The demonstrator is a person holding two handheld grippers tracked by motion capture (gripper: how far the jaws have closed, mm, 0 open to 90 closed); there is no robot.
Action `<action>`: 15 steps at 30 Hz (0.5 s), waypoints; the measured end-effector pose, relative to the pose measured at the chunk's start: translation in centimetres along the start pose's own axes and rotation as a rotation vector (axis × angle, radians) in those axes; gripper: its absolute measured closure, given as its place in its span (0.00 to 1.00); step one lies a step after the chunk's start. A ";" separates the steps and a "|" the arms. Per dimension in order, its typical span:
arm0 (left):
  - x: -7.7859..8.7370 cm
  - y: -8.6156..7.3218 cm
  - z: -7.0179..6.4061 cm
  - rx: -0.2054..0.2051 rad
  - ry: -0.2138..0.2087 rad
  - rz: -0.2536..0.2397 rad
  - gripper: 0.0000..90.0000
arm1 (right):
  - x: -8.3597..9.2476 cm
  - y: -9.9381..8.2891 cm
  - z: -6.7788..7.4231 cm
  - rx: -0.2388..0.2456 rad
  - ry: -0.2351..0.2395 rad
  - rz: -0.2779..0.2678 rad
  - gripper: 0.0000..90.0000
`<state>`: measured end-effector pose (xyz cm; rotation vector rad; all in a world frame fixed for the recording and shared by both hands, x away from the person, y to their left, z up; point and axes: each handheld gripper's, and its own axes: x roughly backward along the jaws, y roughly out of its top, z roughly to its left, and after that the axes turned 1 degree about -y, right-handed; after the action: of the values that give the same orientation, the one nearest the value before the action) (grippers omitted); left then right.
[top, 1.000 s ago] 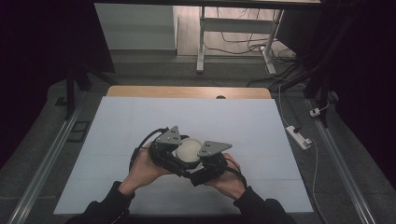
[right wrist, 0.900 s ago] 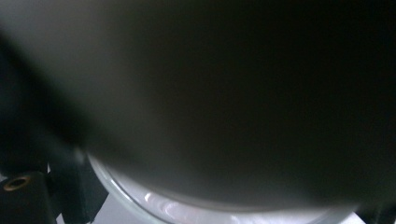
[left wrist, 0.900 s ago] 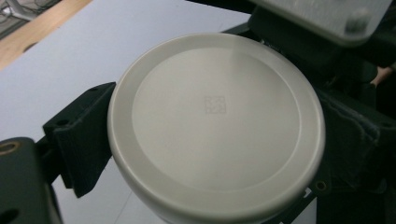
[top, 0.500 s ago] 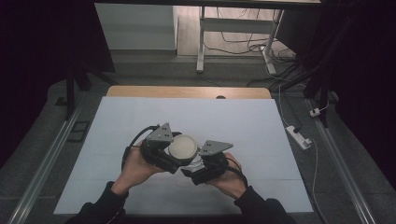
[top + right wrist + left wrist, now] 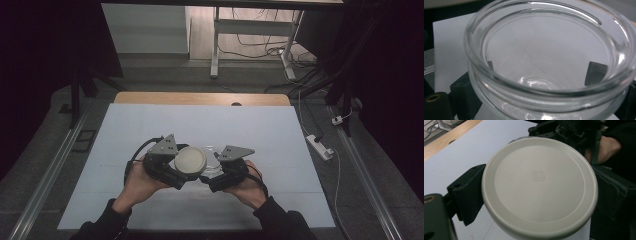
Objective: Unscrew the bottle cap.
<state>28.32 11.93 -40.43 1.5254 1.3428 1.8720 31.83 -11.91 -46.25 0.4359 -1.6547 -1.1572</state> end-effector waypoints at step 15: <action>0.2 -1.5 -1.5 -0.017 -0.031 -0.004 0.09 | -0.5 0.3 -1.9 -0.022 -0.050 -0.001 0.07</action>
<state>26.50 12.17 -41.53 1.5358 1.3123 1.8446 33.74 -12.32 -46.26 0.3968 -1.6836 -1.1940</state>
